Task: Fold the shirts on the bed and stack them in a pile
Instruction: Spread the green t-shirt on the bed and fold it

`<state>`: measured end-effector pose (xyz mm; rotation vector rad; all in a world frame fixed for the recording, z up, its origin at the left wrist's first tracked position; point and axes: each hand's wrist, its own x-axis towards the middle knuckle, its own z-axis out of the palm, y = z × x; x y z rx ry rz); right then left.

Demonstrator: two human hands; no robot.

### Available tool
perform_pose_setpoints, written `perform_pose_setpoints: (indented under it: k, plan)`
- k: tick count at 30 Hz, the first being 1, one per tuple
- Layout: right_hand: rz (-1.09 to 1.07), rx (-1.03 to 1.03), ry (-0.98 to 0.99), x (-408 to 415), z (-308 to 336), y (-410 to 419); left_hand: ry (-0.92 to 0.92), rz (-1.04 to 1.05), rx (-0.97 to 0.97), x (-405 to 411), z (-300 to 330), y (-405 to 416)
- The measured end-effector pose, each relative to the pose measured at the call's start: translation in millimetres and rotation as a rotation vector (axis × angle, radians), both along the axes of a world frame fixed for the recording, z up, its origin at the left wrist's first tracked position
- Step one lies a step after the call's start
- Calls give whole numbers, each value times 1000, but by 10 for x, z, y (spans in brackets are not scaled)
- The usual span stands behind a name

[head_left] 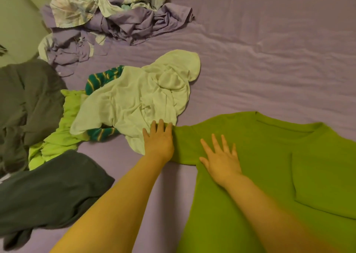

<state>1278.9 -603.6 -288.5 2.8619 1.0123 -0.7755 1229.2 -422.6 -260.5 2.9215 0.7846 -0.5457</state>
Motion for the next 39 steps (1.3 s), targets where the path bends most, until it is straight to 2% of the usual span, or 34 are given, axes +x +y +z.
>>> perform_pose_setpoints:
  k: [7, 11, 14, 15, 17, 19, 20, 22, 24, 27, 28, 30, 32, 35, 37, 39]
  plan:
    - [-40, -76, 25, 18, -53, 96, -41, 96, 114, 69, 43, 174]
    - [-109, 46, 32, 23, 71, 23, -125, 109, 7, 107, 290, 151]
    - [-343, 474, 165, 13, 192, -39, -217, 224, -387, 226, 512, -97]
    - [-516, 660, 293, 6, 242, -41, -243, 295, -564, 296, 565, -220]
    - [-969, 965, 684, -1, 373, -52, -264, 458, -924, 426, 660, -513]
    - [-1277, 1127, 961, 23, 415, -138, -179, 573, -1247, 527, 761, -837]
    - [-1341, 1171, 996, 46, 381, -208, -122, 592, -1358, 569, 777, -968]
    - [-1411, 1180, 927, 85, 333, -327, -125, 582, -1420, 635, 726, -1149]
    - [-1396, 1078, 734, 112, 185, -441, -239, 572, -1351, 648, 565, -1226]
    - [-1254, 917, 517, 128, 33, -553, -347, 458, -1132, 557, 307, -1218]
    - [-1216, 865, 475, 139, 61, -585, -337, 395, -1079, 495, 232, -1216]
    - [-1142, 754, 374, 145, 82, -672, -317, 152, -829, 389, 77, -1186]
    - [-1094, 685, 268, 132, 77, -767, -274, -139, -589, 311, -50, -1179]
    - [-1019, 595, 10, 84, 43, -926, -110, -404, -379, 265, -179, -1198]
    - [-822, 519, -141, 11, 63, -961, 5, -449, -282, 223, -219, -1221]
    - [-634, 439, -186, -76, 86, -932, 80, -438, -257, 174, -225, -1223]
